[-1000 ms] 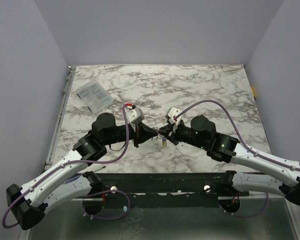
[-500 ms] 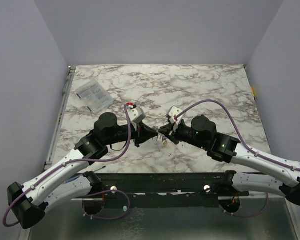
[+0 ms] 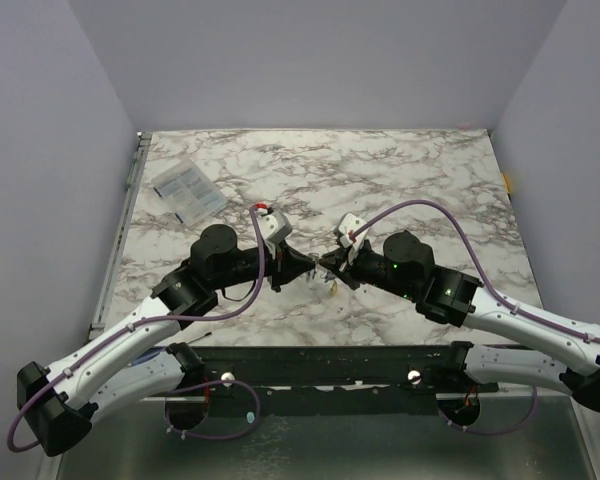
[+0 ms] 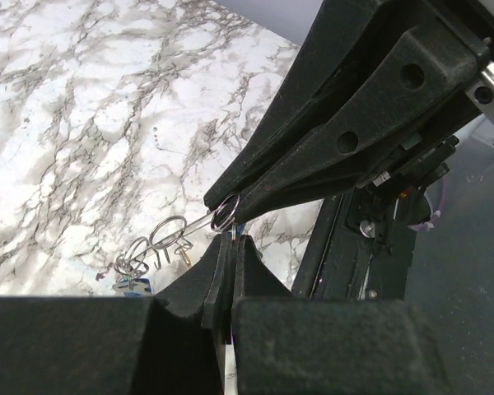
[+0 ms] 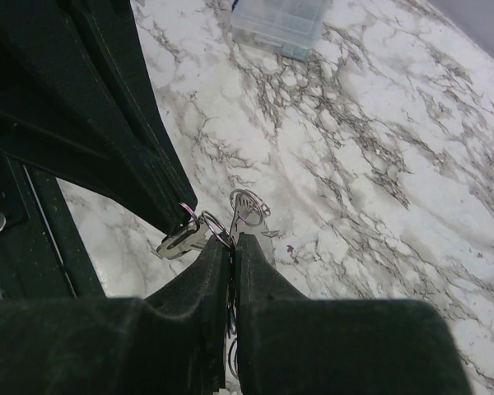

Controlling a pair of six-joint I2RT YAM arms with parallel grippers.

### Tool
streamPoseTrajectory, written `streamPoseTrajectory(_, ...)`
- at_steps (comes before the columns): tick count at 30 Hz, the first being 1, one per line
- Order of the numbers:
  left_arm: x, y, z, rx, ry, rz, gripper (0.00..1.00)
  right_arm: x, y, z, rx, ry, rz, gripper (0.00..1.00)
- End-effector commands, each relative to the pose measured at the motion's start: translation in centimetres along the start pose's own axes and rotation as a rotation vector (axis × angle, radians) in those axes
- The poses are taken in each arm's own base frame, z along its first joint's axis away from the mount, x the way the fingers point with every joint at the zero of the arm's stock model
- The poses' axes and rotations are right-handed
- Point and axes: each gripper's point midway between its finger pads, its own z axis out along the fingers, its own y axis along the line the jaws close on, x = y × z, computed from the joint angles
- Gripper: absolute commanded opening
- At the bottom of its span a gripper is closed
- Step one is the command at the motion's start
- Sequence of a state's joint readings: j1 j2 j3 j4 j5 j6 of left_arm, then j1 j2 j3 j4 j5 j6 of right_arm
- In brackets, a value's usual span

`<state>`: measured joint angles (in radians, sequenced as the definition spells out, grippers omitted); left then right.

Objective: Put the keys on the keyring

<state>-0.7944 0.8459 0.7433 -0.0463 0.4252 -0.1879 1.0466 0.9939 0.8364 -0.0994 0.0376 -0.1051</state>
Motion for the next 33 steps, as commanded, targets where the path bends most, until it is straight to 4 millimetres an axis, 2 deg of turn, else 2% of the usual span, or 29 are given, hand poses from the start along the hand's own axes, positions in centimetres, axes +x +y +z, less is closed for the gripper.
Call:
streamPoseTrajectory(1, -0.7, 0.2, 0.4, -0.018, -0.016, -0.004, 0.00, -1.8, 0.0, -0.4, -0.001, -0.055, -0.002, 0.01)
streamPoseTrajectory(33, -1.7, -1.0, -0.2, 0.033, -0.054, 0.020, 0.00, -1.4, 0.2, 0.3, -0.009, -0.024, 0.000, 0.01)
